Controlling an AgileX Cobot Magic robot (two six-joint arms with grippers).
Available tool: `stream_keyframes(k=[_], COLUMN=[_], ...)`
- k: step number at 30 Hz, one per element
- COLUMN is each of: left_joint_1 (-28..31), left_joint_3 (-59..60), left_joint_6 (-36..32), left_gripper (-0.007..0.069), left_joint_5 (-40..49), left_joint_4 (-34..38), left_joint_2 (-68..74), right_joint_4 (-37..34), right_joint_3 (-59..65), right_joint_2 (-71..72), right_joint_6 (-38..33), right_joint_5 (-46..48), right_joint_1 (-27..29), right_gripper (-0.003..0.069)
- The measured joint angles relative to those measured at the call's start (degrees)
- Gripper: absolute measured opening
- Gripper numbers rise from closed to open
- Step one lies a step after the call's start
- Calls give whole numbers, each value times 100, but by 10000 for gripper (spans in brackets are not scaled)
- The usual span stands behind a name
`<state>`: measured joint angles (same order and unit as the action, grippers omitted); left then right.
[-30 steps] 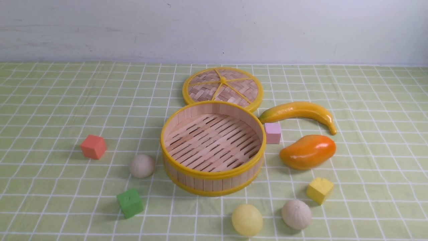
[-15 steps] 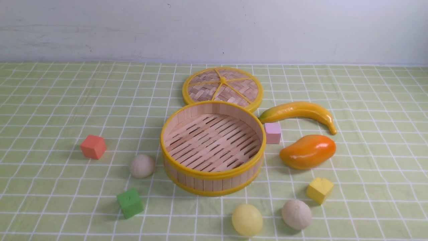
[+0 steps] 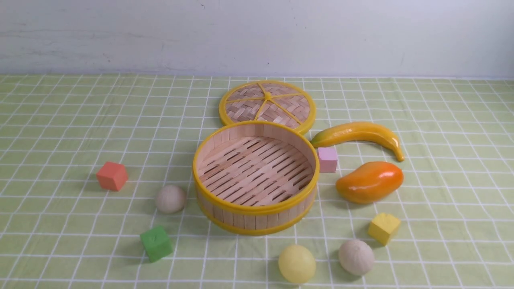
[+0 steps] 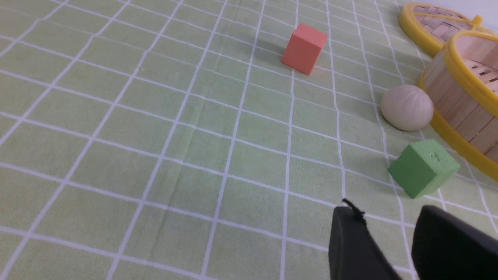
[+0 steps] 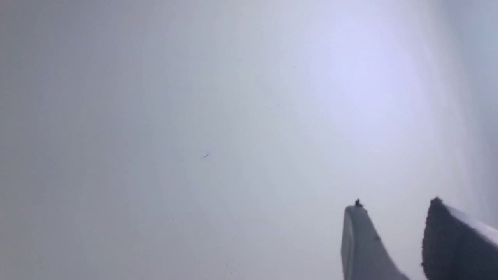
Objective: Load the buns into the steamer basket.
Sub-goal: Use the right arm to grab a steamed stuffed bun
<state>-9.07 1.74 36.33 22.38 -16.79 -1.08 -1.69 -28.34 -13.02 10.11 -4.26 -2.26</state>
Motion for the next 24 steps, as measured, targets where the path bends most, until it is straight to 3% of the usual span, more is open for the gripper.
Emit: stream_keyframes(k=[3,5,6,8,14,16,21,24], left_joint_1=[0,0,0,0,0,0,0,0], left_joint_3=[0,0,0,0,0,0,0,0], left_joint_6=[0,0,0,0,0,0,0,0], left_gripper=[233,233,233,233,233,233,233,233], left_joint_5=[0,0,0,0,0,0,0,0], left_joint_4=[0,0,0,0,0,0,0,0], left_joint_2=[0,0,0,0,0,0,0,0], right_joint_4=[-36,-36,-36,-42,-793,-1736,-3106,-3338], right_joint_3=[-1335,-1534,-1853,-2009,-2000,-1988,-2019,-2223], right_joint_2=[-1017,-1226,-1671,-2100,-2900,-3359,-4184,-4660], right_joint_6=[0,0,0,-35,-254,-1185,-3078,-3379], right_joint_5=[1531,1882,2621,3234,3709,4005,4740,5247], right_joint_1=[0,0,0,0,0,-137,-683,-1026], right_gripper=[241,241,241,241,241,241,241,241])
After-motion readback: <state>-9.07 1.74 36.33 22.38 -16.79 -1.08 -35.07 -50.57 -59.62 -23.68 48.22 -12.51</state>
